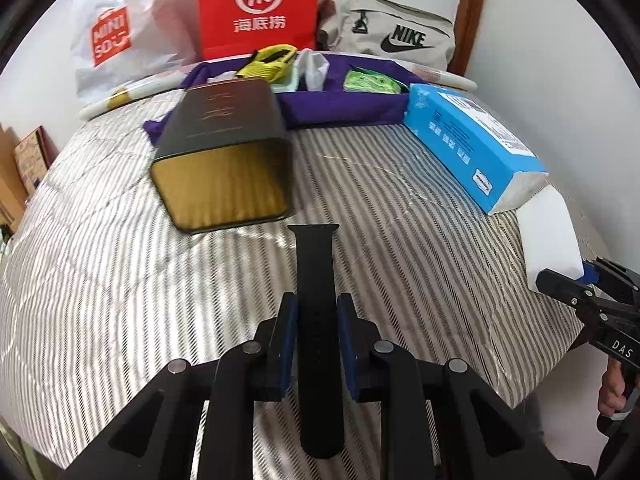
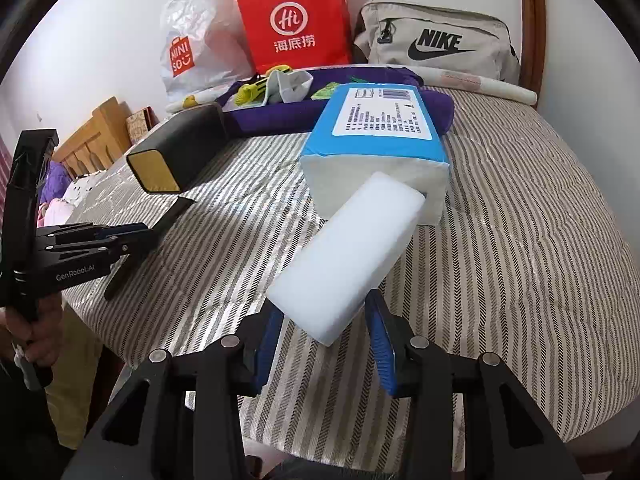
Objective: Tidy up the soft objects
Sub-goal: 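Carry the sponge block and watch strap over the purple towel with both tools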
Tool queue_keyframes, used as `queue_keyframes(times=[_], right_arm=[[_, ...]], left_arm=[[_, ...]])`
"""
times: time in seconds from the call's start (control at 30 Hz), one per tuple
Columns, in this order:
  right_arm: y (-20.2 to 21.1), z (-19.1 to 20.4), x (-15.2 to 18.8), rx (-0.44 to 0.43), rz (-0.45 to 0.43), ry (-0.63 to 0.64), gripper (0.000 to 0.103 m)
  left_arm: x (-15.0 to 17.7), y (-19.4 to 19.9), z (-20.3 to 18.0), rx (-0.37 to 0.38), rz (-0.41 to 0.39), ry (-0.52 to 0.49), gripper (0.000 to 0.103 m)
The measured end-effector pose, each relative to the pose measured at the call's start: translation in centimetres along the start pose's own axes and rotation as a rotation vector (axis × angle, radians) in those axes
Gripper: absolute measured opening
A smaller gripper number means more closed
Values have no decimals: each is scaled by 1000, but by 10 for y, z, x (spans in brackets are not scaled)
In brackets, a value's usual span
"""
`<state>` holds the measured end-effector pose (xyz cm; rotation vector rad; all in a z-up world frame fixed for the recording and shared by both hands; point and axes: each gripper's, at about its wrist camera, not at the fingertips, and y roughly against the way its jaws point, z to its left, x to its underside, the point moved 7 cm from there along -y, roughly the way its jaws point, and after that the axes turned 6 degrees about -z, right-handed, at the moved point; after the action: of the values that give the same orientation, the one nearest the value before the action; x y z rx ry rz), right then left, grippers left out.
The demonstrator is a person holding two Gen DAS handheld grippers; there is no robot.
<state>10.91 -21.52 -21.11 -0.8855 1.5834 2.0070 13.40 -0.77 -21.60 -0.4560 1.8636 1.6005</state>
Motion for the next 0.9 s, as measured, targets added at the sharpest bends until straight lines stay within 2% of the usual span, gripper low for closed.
queue_keyframes(times=[0.23,0.47,0.7,0.9], right_arm=[[10,2,4,6,-5,17,41],[23,1,-3,5,-27,34,41],[46,9,-34,-56,-72,51,41],[47,14,-64,-43,-109,110,41]], left_arm=[[6,13,16,10,-12,67,20],[-1,31,27,6,-39,103,19],[-29,57,38,5,-104,122,19],[-58,61,48,4,-132,132,19]])
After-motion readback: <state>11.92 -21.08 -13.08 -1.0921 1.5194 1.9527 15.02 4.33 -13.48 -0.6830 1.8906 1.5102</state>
